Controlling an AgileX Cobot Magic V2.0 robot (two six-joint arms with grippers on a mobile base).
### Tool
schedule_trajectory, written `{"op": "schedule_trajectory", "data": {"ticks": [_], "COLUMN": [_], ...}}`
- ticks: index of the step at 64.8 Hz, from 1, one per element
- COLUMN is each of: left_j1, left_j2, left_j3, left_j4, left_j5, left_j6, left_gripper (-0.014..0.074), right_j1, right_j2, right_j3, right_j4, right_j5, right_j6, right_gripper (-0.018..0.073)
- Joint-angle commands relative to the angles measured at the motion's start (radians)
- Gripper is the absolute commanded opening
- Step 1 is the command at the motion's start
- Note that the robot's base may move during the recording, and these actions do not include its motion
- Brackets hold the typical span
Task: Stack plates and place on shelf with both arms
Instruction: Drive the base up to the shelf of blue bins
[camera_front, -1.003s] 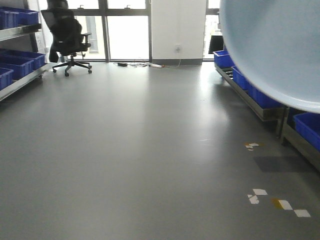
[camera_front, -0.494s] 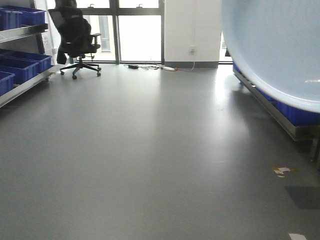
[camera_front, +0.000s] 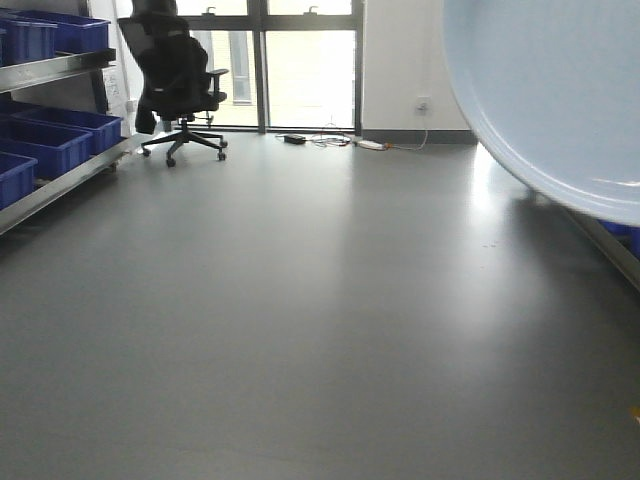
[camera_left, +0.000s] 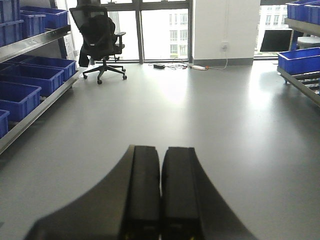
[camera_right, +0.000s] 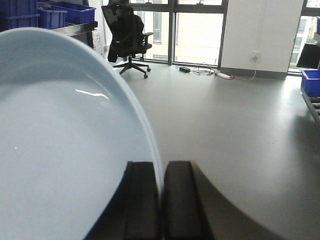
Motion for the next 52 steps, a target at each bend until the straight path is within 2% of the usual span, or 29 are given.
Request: {"op": "schedule_trajectory", "data": {"ticks": [1,52], "left_j1": [0.002,0.002], "left_j2": [0.007,0.007], "left_j3": [-0.030,-0.030], "left_j4": [0.001,0.001], "left_j5": [-0.085,-0.085], "left_j6": [-0.002,-0.002], "left_gripper": [0.0082,0.0082], "right_j1": [-0.003,-0.003], "right_j2": [0.003,0.003], "right_j3": [-0.033,-0.033], "right_j4": [-0.005,-0.005], "right_j5": [-0.096,-0.096], "right_j6": [-0.002,-0.002], "right_gripper": [0.0057,0.0057]}}
